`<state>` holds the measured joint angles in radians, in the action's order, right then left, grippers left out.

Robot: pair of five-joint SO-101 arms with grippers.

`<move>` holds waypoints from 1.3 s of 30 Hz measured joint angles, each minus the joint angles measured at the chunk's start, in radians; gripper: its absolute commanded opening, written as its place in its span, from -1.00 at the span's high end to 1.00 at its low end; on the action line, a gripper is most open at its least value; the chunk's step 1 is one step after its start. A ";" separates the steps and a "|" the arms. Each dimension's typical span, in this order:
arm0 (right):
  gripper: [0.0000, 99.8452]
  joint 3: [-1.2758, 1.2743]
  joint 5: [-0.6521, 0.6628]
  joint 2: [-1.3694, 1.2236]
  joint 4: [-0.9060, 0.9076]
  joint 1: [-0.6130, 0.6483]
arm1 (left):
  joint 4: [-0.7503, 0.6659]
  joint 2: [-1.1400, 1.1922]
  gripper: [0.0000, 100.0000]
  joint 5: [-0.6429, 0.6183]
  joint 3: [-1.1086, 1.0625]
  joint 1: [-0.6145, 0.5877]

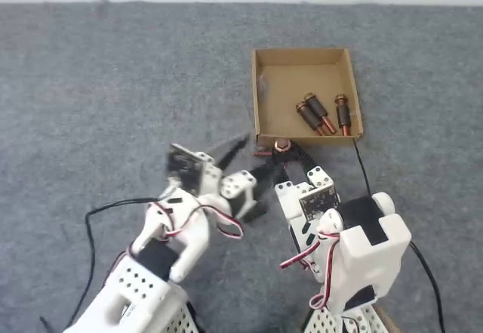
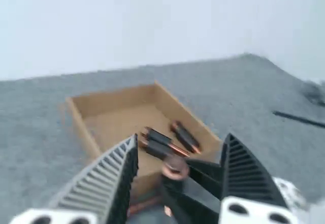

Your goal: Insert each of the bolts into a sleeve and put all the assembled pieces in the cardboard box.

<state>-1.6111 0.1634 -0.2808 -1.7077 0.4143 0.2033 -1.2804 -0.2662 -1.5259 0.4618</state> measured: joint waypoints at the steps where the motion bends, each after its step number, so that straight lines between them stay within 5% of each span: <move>1: 0.99 0.000 0.000 0.000 0.000 0.000 | 0.003 -0.020 0.48 0.000 0.000 -0.032; 17: 0.99 0.000 0.000 0.000 0.000 -0.002 | 0.012 -0.086 0.48 0.000 -0.176 -0.339; 30: 0.99 0.000 0.000 0.000 0.000 -0.002 | 0.388 -0.092 0.49 0.002 -0.178 -0.476; 37: 0.99 0.000 0.000 0.000 0.000 -0.002 | 0.443 -0.092 0.98 0.002 -0.178 -0.569; 39: 0.99 0.000 0.000 0.000 0.000 -0.002 | 0.443 -0.092 0.96 0.002 -0.178 -0.600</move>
<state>-1.6111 0.1634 -0.2808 -1.7077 0.4127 0.6467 -1.3725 -0.2647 -1.7039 -0.1381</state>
